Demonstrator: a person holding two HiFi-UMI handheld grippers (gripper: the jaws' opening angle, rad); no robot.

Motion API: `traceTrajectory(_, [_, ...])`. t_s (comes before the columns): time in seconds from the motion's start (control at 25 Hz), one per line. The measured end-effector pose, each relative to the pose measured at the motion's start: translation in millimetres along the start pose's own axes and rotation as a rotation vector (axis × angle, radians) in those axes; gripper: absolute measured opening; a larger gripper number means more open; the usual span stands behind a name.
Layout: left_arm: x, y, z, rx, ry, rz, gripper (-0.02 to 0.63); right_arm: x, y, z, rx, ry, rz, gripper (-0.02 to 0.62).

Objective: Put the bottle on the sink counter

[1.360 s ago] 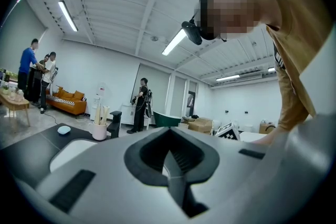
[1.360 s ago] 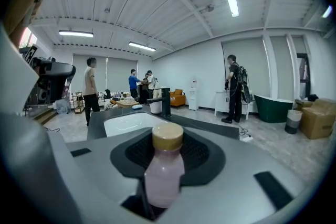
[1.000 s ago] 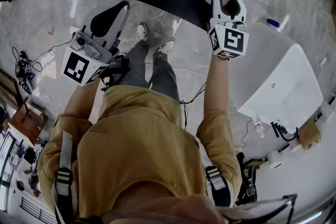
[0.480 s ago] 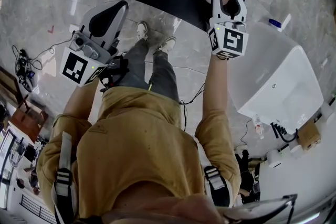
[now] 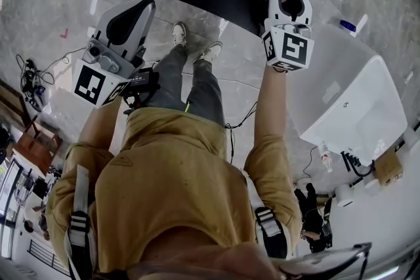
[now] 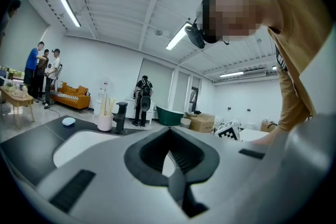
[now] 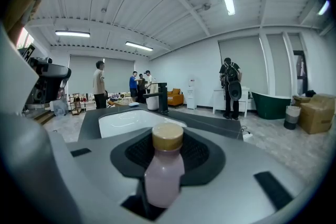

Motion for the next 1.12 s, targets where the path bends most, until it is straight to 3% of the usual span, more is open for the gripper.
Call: traceTrajectory(1.12, [3.6,-5.3,-13.8,0.016,0.019,-0.004,0.002,2.4,-2.9,-0.4,-0.024,0.029,-0.008,0.121])
Point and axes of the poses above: the fingertips, and each gripper's own axes: y backward along the fingers, x to its left, z out of its top, the point moved 1 cm from there along y, backward along the fingers, and after that the axes turned 6 degrees about -z, right-handed, at the moved point
